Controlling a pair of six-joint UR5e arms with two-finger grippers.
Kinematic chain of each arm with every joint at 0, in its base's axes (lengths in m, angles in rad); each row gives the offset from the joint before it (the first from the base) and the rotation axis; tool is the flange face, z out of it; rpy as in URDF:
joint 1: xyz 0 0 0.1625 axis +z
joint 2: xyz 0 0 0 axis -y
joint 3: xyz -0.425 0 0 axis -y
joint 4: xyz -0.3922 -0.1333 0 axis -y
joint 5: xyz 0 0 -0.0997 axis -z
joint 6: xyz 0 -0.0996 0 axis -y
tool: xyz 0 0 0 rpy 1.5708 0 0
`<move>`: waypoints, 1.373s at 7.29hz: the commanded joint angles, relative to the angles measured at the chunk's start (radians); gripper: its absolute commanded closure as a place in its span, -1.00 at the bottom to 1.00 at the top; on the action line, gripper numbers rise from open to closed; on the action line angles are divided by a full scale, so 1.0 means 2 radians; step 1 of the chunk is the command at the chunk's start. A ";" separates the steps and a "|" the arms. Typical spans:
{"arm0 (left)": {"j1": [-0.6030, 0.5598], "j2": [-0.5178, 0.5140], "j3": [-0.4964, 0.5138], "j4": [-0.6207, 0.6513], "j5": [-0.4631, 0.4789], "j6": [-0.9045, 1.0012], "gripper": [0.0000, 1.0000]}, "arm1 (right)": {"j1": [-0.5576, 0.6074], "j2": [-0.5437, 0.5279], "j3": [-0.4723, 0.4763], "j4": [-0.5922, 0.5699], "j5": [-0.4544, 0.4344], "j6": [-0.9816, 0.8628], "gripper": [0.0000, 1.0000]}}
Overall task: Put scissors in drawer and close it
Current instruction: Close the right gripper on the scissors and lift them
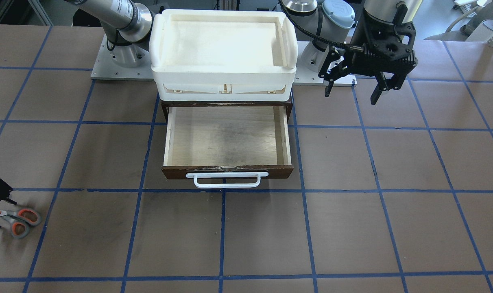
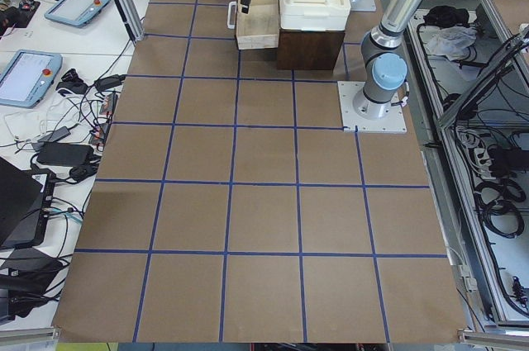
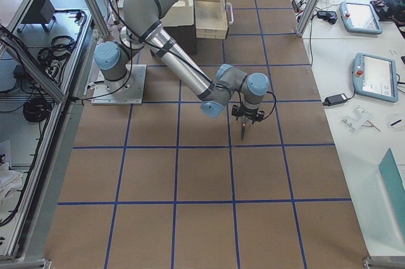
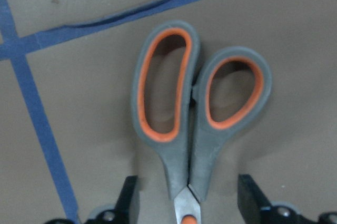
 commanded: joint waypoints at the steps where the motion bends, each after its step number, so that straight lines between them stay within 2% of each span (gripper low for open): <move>1: 0.000 0.000 0.001 0.000 0.000 0.017 -1.00 | 0.000 0.003 -0.001 -0.003 -0.002 -0.013 0.69; 2: 0.000 0.003 0.001 0.000 0.001 0.014 -1.00 | 0.000 0.002 -0.002 -0.003 -0.003 -0.014 1.00; 5: 0.015 0.004 0.009 -0.005 0.001 0.007 -1.00 | 0.004 -0.006 -0.014 0.007 -0.023 -0.019 1.00; 6: 0.022 0.007 0.011 -0.011 0.001 0.007 -1.00 | 0.010 -0.026 -0.019 0.010 -0.027 -0.021 1.00; 10: 0.021 0.011 0.012 -0.011 0.001 -0.043 -1.00 | 0.101 -0.148 -0.021 0.123 -0.030 -0.016 1.00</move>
